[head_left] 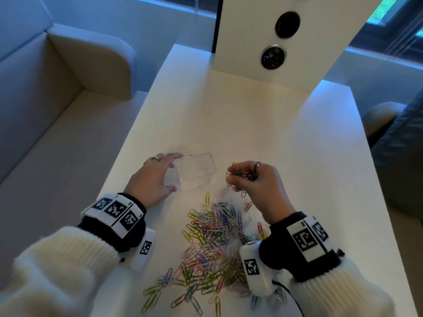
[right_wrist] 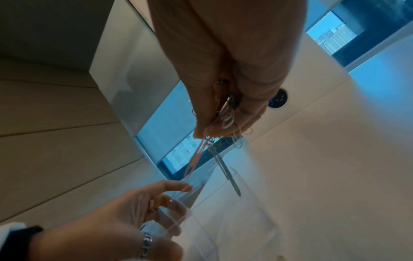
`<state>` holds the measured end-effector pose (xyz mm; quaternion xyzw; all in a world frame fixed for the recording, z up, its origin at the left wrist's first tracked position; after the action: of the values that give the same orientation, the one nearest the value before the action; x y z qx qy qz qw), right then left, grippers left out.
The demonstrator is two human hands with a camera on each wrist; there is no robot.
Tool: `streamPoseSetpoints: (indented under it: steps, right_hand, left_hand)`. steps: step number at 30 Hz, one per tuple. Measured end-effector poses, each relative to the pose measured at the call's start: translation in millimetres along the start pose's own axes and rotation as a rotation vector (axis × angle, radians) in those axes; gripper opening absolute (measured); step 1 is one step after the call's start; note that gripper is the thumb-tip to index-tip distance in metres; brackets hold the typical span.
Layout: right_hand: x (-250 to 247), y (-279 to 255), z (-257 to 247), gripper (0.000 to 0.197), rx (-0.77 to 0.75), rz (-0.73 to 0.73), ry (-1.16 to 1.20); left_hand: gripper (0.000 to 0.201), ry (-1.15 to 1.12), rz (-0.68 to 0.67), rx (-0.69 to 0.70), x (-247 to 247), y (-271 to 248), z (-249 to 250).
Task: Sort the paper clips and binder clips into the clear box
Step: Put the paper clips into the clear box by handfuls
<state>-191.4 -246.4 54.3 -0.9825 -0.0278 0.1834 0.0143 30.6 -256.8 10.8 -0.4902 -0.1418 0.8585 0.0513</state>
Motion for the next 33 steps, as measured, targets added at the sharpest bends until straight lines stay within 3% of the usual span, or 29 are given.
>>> streamPoseSetpoints:
  steps: [10,15,20,24,27,31,33]
  right_hand:
    - [71.0,38.5,9.2,0.013,-0.042,0.147,0.079]
    - [87.2,29.6,21.2,0.012,-0.233,0.137,-0.067]
    - [88.6,29.4,34.5,0.008,-0.495,-0.031,-0.334]
    - [86.8,29.9,32.9,0.029,-0.633,-0.250,-0.668]
    - [80.4,26.2,27.7,0.043,-0.630,-0.355,-0.807]
    - [56.1,25.6,19.3,0.045,-0.609,-0.364,-0.803]
    - [46.5,29.1,16.3,0.047,-0.572,-0.476,-0.865]
  left_hand:
    - [0.075,-0.038,0.008,-0.026,6.2,-6.1,-0.4]
    - [0.072,-0.016,0.014,-0.024,7.0,-9.9,0.4]
    - [0.071,0.012,0.013,-0.043,6.6,-9.5,2.0]
    - [0.070,0.011,0.014,-0.042,6.5,-9.5,2.9]
    - [0.070,0.010,0.018,-0.042,6.7,-9.6,3.1]
    - [0.072,0.019,0.018,-0.047,7.4,-9.2,2.4]
    - [0.072,0.025,0.020,-0.050,7.9,-9.3,2.8]
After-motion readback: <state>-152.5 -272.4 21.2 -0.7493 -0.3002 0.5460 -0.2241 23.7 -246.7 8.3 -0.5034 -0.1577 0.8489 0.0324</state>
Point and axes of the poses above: each hand's wrist, its own y-axis towards the middle knuckle, its own x-axis out of the palm, z = x × y, the point moved 1 cm from there along y, towards the middle knuckle, and after that the axes turned 11 degrees about -x, right-handed, at the moved point
